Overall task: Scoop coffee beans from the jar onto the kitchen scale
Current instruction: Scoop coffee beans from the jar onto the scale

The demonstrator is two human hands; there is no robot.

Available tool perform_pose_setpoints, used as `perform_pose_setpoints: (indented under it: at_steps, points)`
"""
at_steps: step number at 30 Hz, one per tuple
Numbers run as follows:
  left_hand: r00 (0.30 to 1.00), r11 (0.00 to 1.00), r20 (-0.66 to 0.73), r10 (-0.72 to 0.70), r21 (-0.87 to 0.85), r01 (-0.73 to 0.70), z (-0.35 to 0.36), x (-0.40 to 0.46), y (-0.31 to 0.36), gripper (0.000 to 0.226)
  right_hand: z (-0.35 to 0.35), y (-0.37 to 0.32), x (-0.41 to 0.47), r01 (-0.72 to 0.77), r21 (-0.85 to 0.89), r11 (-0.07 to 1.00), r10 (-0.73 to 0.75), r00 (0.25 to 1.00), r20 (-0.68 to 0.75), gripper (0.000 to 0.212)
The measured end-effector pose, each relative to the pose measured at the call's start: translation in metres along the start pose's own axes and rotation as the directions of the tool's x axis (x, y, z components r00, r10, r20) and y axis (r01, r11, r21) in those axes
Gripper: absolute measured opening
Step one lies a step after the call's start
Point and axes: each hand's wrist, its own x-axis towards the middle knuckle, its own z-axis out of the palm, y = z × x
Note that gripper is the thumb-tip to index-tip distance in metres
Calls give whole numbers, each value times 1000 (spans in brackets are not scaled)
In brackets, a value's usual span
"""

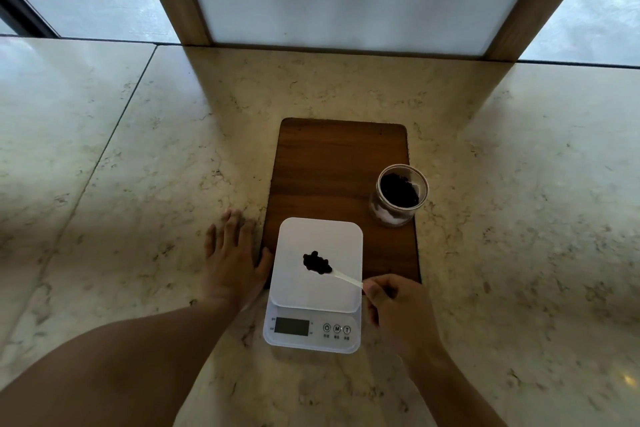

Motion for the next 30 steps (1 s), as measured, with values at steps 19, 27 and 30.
perform_pose_setpoints:
  at_steps: [19, 27, 30]
  points:
    - [1000, 1000, -1, 16, 21, -16, -1, 0, 1, 67, 8, 2, -8, 145, 71, 987, -124, 962, -243, 23]
    - [1000, 1000, 2, 12, 10, -12, -2, -1, 1, 67, 6, -3, -8, 203, 63, 977, -175, 936, -304, 19]
    - [1000, 1000, 8, 8, 12, -8, -2, -1, 1, 68, -4, -11, -4, 247, 50, 968, -213, 908, -361, 15]
